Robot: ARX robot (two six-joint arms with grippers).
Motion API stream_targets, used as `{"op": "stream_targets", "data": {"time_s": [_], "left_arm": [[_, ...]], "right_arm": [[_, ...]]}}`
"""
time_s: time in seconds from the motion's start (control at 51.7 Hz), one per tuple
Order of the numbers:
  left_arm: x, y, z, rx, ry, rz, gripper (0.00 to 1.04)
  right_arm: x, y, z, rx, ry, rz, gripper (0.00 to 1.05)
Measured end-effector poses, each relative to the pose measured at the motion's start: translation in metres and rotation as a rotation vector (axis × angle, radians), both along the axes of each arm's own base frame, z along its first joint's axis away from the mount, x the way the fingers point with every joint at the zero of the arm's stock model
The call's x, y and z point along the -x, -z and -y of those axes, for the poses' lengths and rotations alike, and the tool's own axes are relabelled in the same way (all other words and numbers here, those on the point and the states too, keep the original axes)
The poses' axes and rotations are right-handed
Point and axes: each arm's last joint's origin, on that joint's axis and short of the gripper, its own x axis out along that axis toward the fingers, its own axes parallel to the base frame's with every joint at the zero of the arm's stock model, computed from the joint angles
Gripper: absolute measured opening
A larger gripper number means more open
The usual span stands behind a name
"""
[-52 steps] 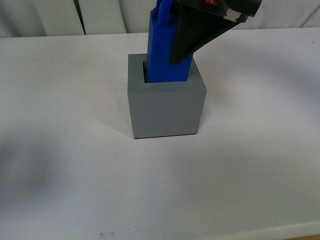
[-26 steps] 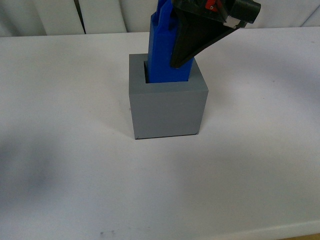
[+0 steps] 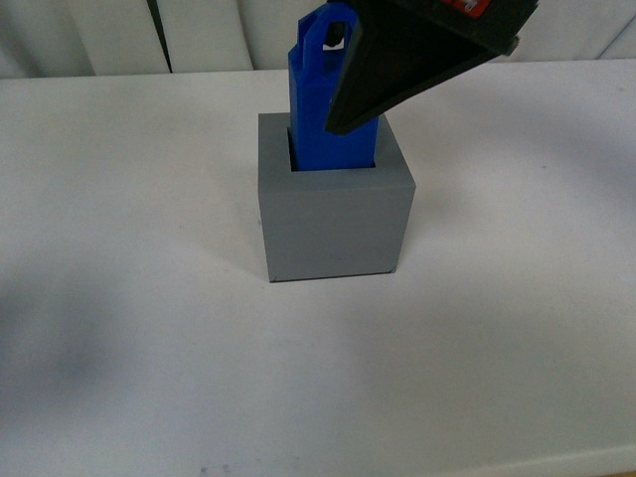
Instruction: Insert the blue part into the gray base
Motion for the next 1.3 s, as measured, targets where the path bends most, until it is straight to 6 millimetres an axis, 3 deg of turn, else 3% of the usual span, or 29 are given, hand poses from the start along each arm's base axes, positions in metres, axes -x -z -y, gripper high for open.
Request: {"op": "stream_targets", "data": {"time_s": [0.174, 0.348, 0.658, 0.794, 1.181, 1.239, 1.297], "left_arm": [[0.000, 0.000, 0.000, 0.000, 0.000, 0.000, 0.99], [0.000, 0.000, 0.000, 0.000, 0.000, 0.000, 0.99], [0.000, 0.000, 0.000, 0.000, 0.000, 0.000, 0.99], [0.000, 0.000, 0.000, 0.000, 0.000, 0.000, 0.99], [0.000, 0.000, 0.000, 0.000, 0.000, 0.000, 0.99], [0.000, 0.000, 0.000, 0.000, 0.000, 0.000, 0.99], [0.000, 0.000, 0.000, 0.000, 0.002, 0.000, 0.99]], "right_arm": [[0.003, -0.032, 0.037, -0.108, 0.060, 0.037, 0.97], [0.013, -0.045, 0.074, -0.215, 0.108, 0.088, 0.97], [0.043, -0.037, 0.136, -0.452, 0.211, 0.143, 0.97], [0.053, -0.025, 0.166, -0.573, 0.347, 0.233, 0.97], [0.053, -0.020, 0.166, -0.582, 0.400, 0.202, 0.97], [0.054, -0.013, 0.161, -0.517, 0.564, 0.382, 0.89], [0.065, 0.000, 0.164, -0.563, 0.913, 0.618, 0.77]]}}
